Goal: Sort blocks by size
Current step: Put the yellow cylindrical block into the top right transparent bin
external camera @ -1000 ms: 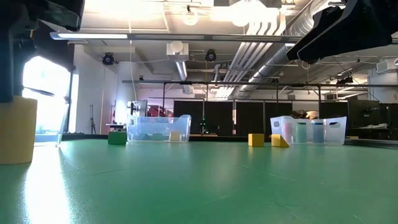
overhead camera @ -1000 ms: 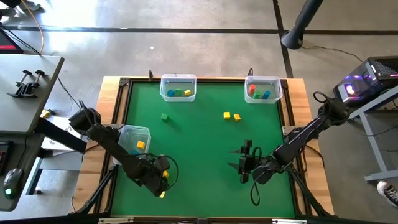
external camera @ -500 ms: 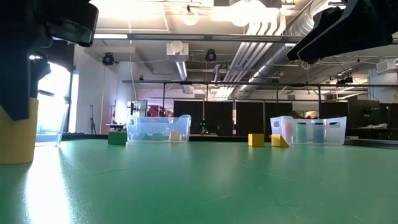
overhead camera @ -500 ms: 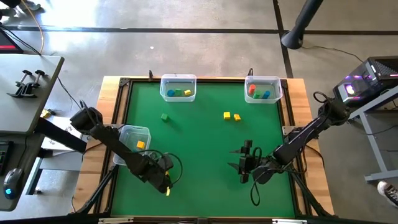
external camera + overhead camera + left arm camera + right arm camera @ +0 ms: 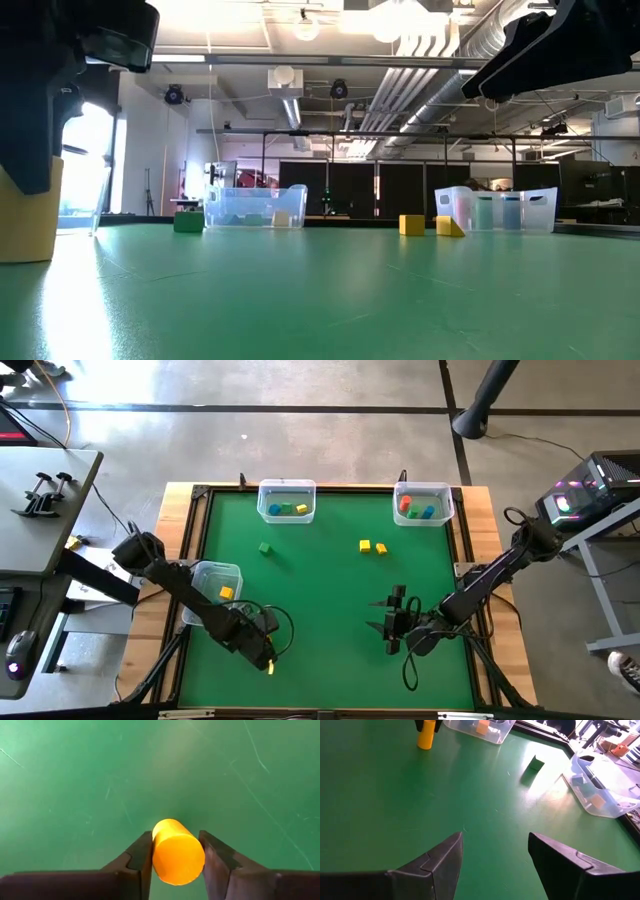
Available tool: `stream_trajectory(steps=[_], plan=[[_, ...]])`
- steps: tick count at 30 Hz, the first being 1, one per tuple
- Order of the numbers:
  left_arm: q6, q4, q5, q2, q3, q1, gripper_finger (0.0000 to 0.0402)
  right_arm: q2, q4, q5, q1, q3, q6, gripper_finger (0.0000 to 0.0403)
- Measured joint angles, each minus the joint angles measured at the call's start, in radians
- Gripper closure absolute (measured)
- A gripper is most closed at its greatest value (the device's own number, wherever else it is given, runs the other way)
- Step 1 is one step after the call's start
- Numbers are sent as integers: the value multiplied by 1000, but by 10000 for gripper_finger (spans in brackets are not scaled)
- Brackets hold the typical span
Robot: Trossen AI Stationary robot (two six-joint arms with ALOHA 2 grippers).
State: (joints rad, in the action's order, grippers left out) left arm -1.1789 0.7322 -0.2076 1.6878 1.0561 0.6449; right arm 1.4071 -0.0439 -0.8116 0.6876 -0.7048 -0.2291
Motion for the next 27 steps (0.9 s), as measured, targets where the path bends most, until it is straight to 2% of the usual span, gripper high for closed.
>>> stream_trajectory(steps=[4, 8, 10, 13, 17, 19, 21, 24, 27], plan=[[25, -4, -10, 0, 0, 0, 301, 0, 3, 0, 0, 0, 2, 176], [113, -93, -146, 1, 0, 0, 303, 0, 64, -19, 0, 17, 61, 176], [190, -181, -254, 1, 0, 0, 303, 0, 206, -23, 0, 71, 139, 176], [351, -332, -422, 1, 0, -11, 303, 0, 543, 8, -9, 197, 276, 176], [569, -501, -527, 1, 0, -59, 303, 0, 955, 139, -53, 363, 379, 176], [662, -598, -535, 1, -1, -95, 303, 0, 1055, 216, -80, 407, 397, 176], [768, -753, -532, 1, -24, -131, 303, 0, 1071, 325, -112, 418, 463, 176], [951, -1087, -479, 1, -99, -188, 303, 0, 1037, 479, -145, 406, 575, 176], [1045, -1403, -381, 1, -189, -249, 304, 0, 1006, 523, -159, 371, 665, 176]])
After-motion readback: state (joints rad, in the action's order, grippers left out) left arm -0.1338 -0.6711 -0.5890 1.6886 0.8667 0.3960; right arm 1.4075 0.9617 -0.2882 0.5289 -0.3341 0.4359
